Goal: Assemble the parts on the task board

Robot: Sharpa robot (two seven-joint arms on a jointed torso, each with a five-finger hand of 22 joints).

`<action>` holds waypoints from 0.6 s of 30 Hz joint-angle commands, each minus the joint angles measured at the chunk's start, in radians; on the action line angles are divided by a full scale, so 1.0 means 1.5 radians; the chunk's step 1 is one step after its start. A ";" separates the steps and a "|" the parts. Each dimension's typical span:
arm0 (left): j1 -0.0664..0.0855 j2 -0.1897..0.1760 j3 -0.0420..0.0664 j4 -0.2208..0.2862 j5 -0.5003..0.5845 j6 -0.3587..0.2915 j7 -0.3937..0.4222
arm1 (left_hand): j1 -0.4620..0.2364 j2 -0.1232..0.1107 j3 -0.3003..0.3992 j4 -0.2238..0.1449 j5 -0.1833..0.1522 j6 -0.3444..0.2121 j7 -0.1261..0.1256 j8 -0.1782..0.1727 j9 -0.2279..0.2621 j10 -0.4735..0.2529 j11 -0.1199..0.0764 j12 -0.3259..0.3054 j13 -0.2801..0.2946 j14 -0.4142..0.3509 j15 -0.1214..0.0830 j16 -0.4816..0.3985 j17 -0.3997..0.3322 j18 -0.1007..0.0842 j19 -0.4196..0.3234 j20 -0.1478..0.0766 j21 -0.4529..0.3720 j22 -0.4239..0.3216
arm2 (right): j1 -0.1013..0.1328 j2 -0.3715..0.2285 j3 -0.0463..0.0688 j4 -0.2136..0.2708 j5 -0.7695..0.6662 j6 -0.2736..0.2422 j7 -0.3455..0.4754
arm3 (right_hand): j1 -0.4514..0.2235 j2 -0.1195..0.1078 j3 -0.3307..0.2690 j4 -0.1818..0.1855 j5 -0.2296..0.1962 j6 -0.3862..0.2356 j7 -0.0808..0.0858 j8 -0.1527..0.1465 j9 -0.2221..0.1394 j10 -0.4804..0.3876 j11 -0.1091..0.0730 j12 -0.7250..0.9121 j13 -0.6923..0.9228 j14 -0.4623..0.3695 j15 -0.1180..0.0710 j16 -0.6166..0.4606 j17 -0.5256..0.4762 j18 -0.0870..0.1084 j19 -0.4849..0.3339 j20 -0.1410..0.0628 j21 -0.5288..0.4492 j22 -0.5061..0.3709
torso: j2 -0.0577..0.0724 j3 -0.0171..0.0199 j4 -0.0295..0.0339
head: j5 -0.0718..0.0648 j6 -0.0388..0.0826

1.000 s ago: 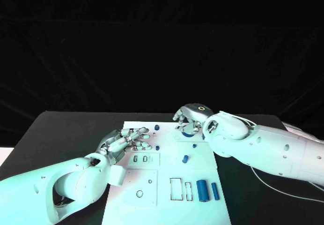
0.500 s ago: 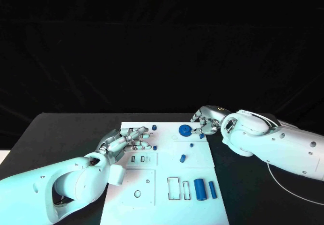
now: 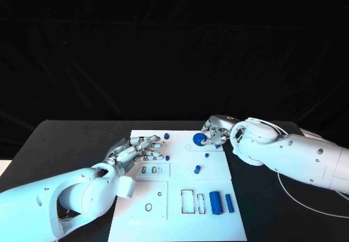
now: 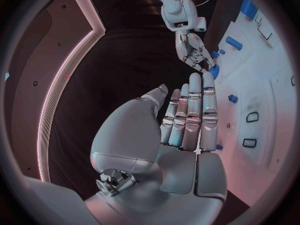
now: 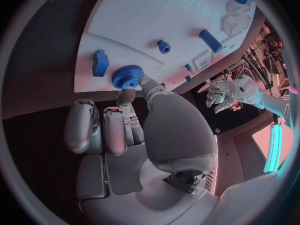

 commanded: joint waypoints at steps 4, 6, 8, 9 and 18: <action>0.001 0.002 0.000 0.001 0.001 0.015 0.002 | -0.003 -0.007 0.006 -0.002 0.001 -0.007 0.000 0.003 0.001 -0.006 0.000 0.002 -0.001 -0.007 0.000 0.004 0.001 0.005 -0.001 0.003 -0.004 0.001 | -0.001 0.017 0.000 -0.022 0.007 0.016 -0.006 | 0.006 0.002 0.001 0.005 0.005 0.000 0.001 0.000 0.001 0.004 0.000 0.006 0.005 0.042 0.003 0.003 0.003 -0.010 0.005 0.000 0.003 0.001 | 0.000 -0.0004 0.0008 | 0.000 -0.002; 0.001 0.002 0.000 0.001 0.001 0.014 0.002 | -0.003 -0.007 0.006 -0.002 0.001 -0.007 0.000 0.003 0.001 -0.006 0.000 0.002 -0.001 -0.007 0.000 0.004 0.001 0.005 -0.001 0.003 -0.004 0.001 | -0.001 0.020 0.000 -0.026 0.008 0.018 -0.006 | 0.006 0.003 0.001 0.005 0.006 0.000 0.001 0.000 0.001 0.005 0.000 0.009 0.008 0.042 0.003 0.004 0.003 -0.010 0.005 0.000 0.003 0.001 | 0.000 -0.0003 0.0003 | 0.000 -0.002; 0.001 0.003 0.000 0.001 0.001 0.015 0.002 | -0.003 -0.007 0.006 -0.002 0.001 -0.007 0.000 0.003 0.001 -0.006 0.000 0.002 -0.001 -0.007 0.000 0.004 0.001 0.005 -0.001 0.003 -0.004 0.001 | -0.001 0.024 0.000 -0.030 0.009 0.020 -0.006 | 0.007 0.004 0.002 0.005 0.006 0.000 0.001 0.000 0.001 0.006 0.000 0.011 0.011 0.042 0.003 0.004 0.003 -0.010 0.005 0.000 0.003 0.002 | 0.000 -0.0003 0.0000 | 0.000 -0.003; 0.001 0.003 0.000 0.001 0.001 0.015 0.002 | -0.003 -0.007 0.006 -0.002 0.001 -0.007 0.000 0.003 0.001 -0.006 0.000 0.002 -0.001 -0.007 0.000 0.004 0.001 0.005 -0.001 0.003 -0.004 0.001 | -0.001 0.025 -0.001 -0.031 0.009 0.022 -0.006 | 0.007 0.004 0.002 0.005 0.006 0.000 0.001 0.000 0.001 0.006 0.000 0.011 0.011 0.042 0.003 0.004 0.003 -0.010 0.005 0.000 0.003 0.002 | 0.000 -0.0002 0.0001 | 0.000 -0.003; 0.001 0.003 0.000 0.001 0.001 0.016 0.001 | -0.003 -0.007 0.007 -0.003 0.001 -0.007 0.000 0.003 0.001 -0.006 0.000 0.002 -0.001 -0.007 0.000 0.004 0.001 0.005 -0.001 0.003 -0.004 0.001 | -0.001 0.036 -0.001 -0.042 0.011 0.036 -0.006 | 0.009 0.008 0.003 0.006 0.007 0.005 0.001 0.003 0.003 0.009 -0.001 0.022 0.025 0.042 0.003 0.006 0.004 -0.010 0.005 0.000 0.005 0.004 | 0.000 -0.0001 -0.0001 | 0.000 -0.005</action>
